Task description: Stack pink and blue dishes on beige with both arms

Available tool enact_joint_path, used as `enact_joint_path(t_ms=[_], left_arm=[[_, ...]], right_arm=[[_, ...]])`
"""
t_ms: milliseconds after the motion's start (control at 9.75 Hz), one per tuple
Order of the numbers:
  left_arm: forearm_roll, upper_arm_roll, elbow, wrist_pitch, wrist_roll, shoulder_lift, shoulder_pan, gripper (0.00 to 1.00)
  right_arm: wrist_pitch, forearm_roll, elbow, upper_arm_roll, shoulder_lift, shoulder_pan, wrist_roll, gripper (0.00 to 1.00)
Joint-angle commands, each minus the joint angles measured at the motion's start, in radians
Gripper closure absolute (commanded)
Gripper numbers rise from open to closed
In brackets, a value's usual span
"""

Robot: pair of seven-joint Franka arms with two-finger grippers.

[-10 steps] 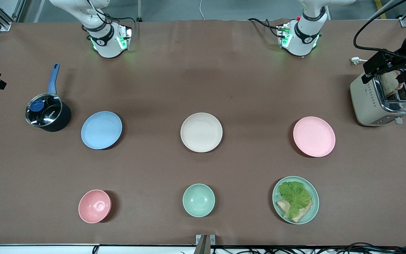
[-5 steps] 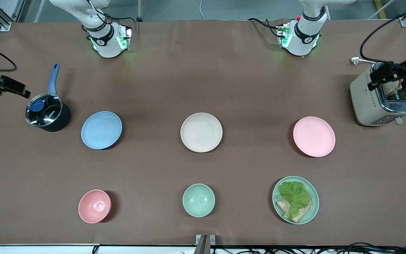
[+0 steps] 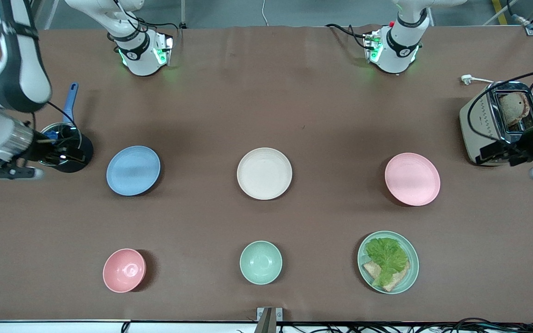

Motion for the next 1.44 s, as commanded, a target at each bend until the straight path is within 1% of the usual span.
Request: enact_joint_path(t_ms=[0,103,205,308,410,513,615,718,821,923,1026,1128,1231,1333], left_arm=[[-0.016,-0.001,-0.039,0.142,0.031,0.133,-0.007,0.03],[-0.018,-0.004,-0.050,0.198,0.044,0.186,-0.007,0.01],[-0.043,-0.011,-0.049,0.242,0.062,0.253,-0.007,0.01],[-0.085,-0.011,-0.055,0.308,0.089,0.310,-0.007,0.03],[-0.099,-0.011,-0.055,0.330,0.154,0.354,-0.004,0.06],[-0.134,-0.010,-0.050,0.330,0.201,0.399,0.011,0.12],[-0.215,-0.010,-0.052,0.333,0.255,0.439,0.019,0.18],[-0.273,-0.010,-0.058,0.333,0.331,0.451,0.019,0.27],[-0.280,-0.008,-0.065,0.332,0.376,0.454,0.028,0.54],[-0.283,-0.010,-0.066,0.330,0.405,0.453,0.037,0.77],[-0.283,-0.010,-0.067,0.324,0.407,0.447,0.037,0.92],[-0.283,-0.010,-0.067,0.320,0.409,0.439,0.036,0.99],[-0.283,-0.008,-0.076,0.310,0.410,0.424,0.036,1.00],[-0.281,-0.008,-0.084,0.289,0.412,0.398,0.036,1.00]], right_arm=[[0.074,0.111,-0.012,-0.001,0.123,-0.026,-0.189,0.00],[0.138,0.166,-0.050,-0.001,0.156,-0.038,-0.283,0.00],[0.215,0.201,-0.087,-0.001,0.189,-0.046,-0.358,0.00],[0.245,0.240,-0.099,-0.001,0.212,-0.052,-0.397,0.00],[0.246,0.290,-0.101,-0.001,0.235,-0.050,-0.429,0.05],[0.246,0.315,-0.103,-0.001,0.252,-0.050,-0.447,0.13],[0.246,0.334,-0.109,-0.001,0.263,-0.050,-0.449,0.24],[0.245,0.357,-0.122,-0.001,0.265,-0.047,-0.448,0.34],[0.243,0.370,-0.127,-0.001,0.266,-0.047,-0.449,0.46],[0.243,0.377,-0.127,-0.001,0.274,-0.047,-0.448,0.55],[0.240,0.381,-0.126,-0.001,0.277,-0.049,-0.448,0.76],[0.233,0.386,-0.120,-0.001,0.277,-0.053,-0.437,0.99],[0.214,0.392,-0.109,-0.002,0.275,-0.055,-0.435,1.00],[0.163,0.394,-0.081,-0.008,0.274,-0.056,-0.429,1.00]])
